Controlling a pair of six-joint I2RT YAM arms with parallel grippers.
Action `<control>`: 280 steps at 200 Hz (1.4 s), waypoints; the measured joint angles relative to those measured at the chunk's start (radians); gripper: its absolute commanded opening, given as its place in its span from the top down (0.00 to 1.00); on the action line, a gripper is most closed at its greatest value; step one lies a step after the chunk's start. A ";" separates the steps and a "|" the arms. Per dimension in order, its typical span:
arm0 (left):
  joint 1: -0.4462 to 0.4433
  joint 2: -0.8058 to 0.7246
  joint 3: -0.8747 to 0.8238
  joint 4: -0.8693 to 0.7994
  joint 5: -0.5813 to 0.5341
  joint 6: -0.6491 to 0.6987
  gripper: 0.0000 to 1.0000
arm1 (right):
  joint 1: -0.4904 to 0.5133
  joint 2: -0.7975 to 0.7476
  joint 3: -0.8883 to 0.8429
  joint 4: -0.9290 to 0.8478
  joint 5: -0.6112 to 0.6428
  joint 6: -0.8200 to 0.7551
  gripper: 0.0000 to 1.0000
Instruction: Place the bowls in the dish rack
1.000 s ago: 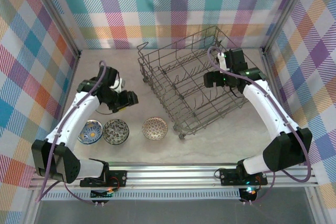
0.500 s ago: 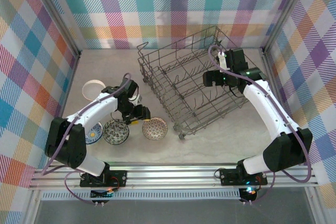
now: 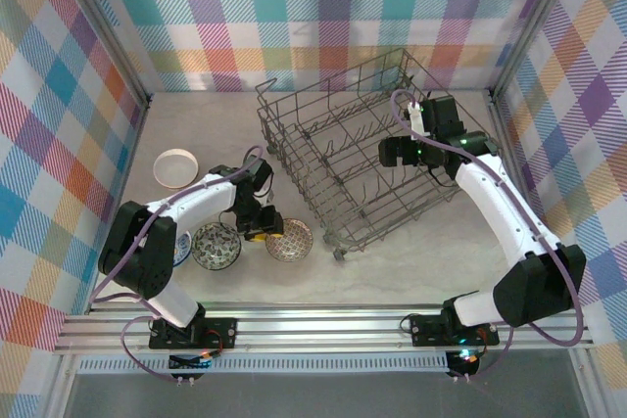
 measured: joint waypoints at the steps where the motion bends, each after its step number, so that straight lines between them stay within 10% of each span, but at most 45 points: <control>1: 0.000 0.000 0.000 0.000 0.000 -0.001 0.62 | 0.000 0.000 0.000 0.000 0.000 0.000 0.00; 194: -0.017 -0.159 0.002 -0.112 -0.167 -0.010 1.00 | 0.000 -0.002 0.004 0.020 -0.047 -0.018 0.00; 280: 0.113 -0.271 0.601 -0.301 -0.344 0.089 1.00 | 0.002 0.093 0.247 -0.008 -0.232 -0.004 0.12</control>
